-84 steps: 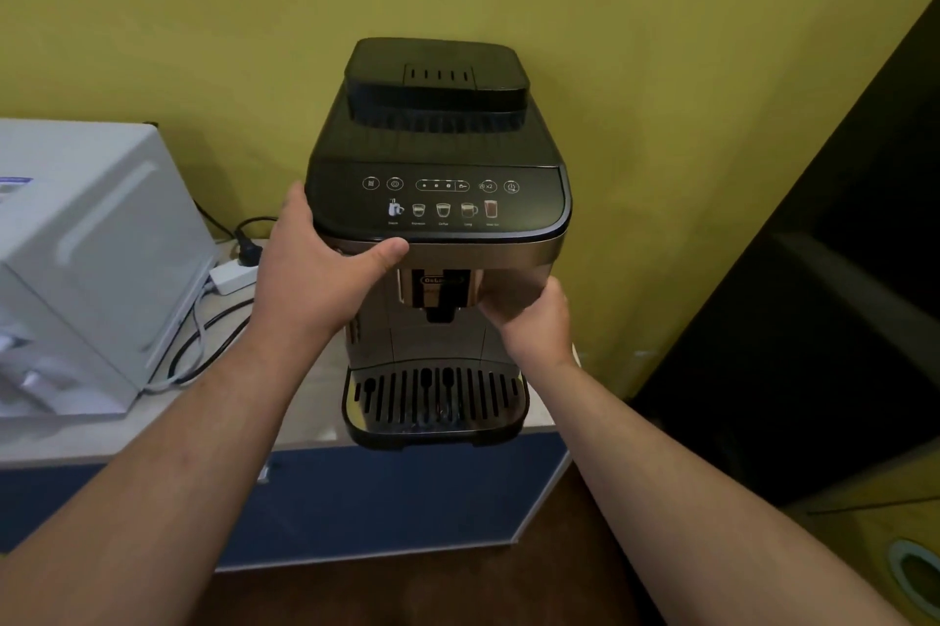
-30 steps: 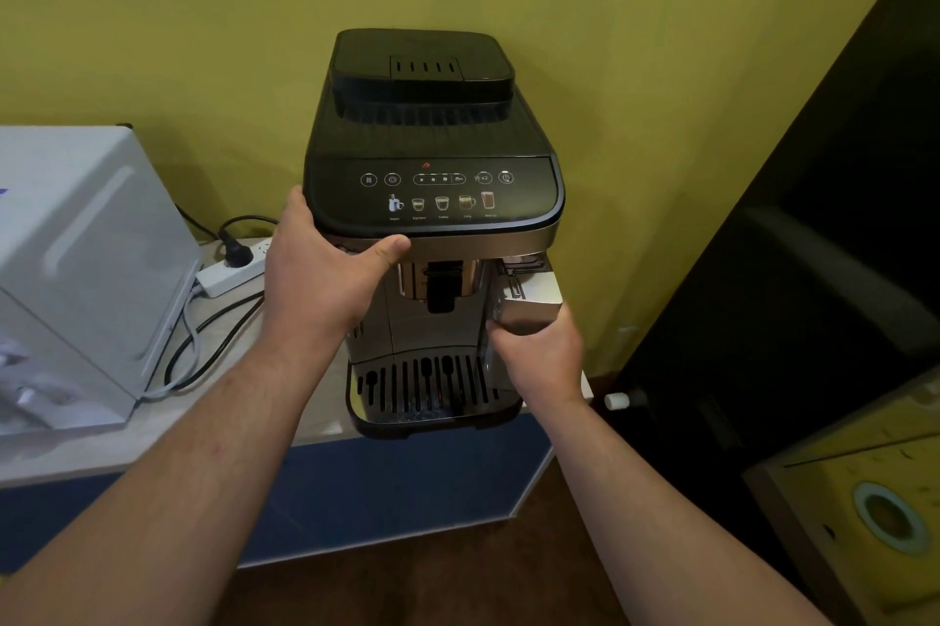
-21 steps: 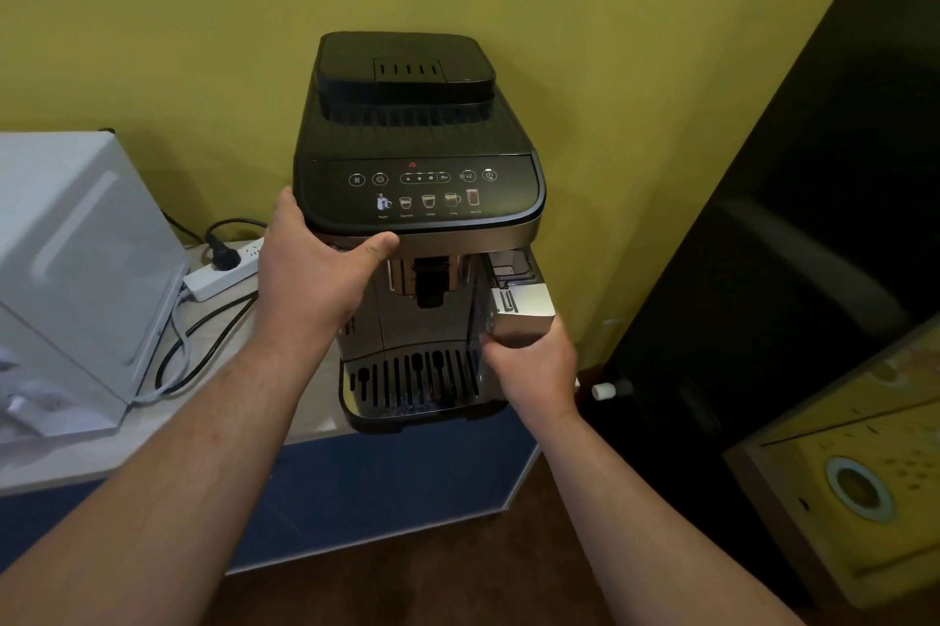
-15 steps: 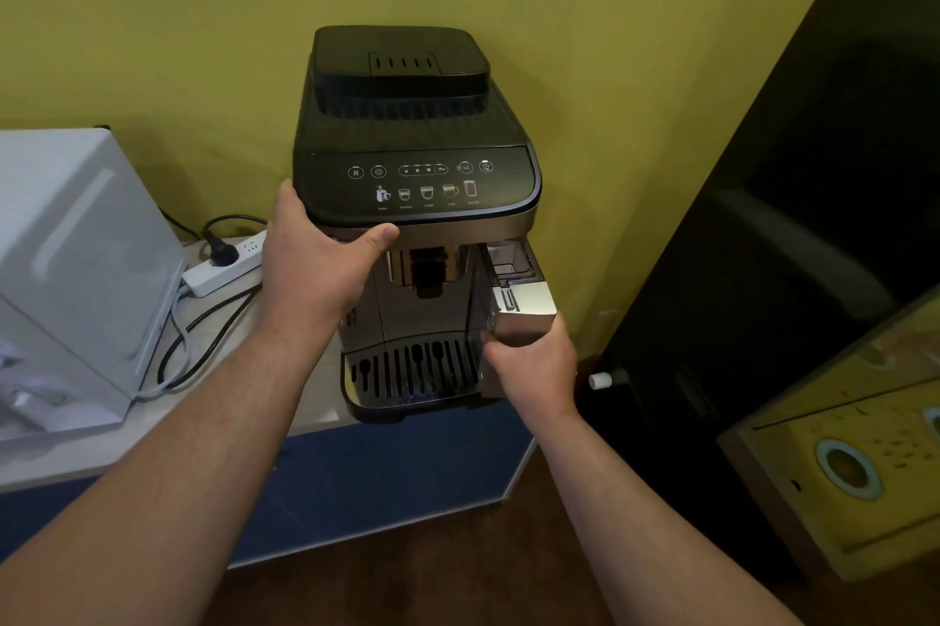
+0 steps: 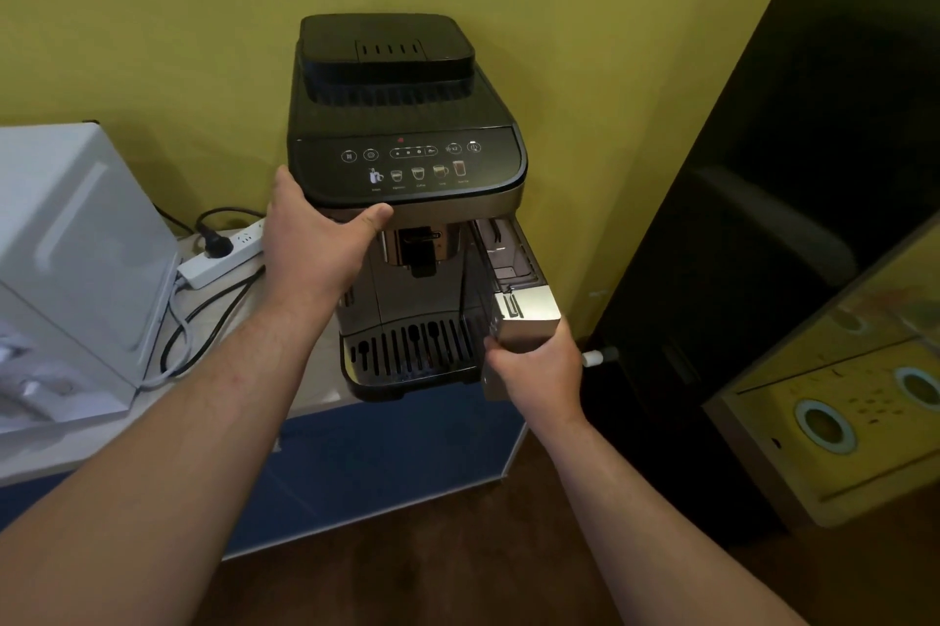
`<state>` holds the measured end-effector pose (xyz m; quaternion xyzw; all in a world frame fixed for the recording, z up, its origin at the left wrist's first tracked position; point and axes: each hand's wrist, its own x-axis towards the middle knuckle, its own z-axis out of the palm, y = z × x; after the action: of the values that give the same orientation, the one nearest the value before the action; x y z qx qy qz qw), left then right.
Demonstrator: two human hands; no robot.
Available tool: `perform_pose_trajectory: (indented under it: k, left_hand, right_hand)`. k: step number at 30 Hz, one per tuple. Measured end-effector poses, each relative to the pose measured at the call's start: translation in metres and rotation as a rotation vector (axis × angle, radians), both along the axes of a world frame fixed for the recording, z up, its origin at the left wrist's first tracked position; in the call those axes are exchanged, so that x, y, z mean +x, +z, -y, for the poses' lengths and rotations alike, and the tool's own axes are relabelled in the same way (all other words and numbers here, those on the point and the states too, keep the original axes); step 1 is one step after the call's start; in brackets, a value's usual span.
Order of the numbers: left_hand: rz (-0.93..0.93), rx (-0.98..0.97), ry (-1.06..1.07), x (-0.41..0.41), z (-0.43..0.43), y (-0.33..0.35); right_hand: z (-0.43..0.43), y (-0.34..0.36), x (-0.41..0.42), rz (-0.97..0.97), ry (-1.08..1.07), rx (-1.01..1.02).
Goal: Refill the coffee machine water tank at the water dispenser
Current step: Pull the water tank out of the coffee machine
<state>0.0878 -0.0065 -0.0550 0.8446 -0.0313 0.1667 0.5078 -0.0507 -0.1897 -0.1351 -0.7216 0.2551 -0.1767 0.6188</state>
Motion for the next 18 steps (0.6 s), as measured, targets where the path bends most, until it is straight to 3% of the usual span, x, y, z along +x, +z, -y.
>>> perform_pose_trajectory:
  k: [18]
  left_hand:
    - [-0.063, -0.035, -0.049, -0.019, 0.004, 0.000]
  right_hand:
    - [0.009, 0.003, -0.095, -0.075, 0.019, -0.015]
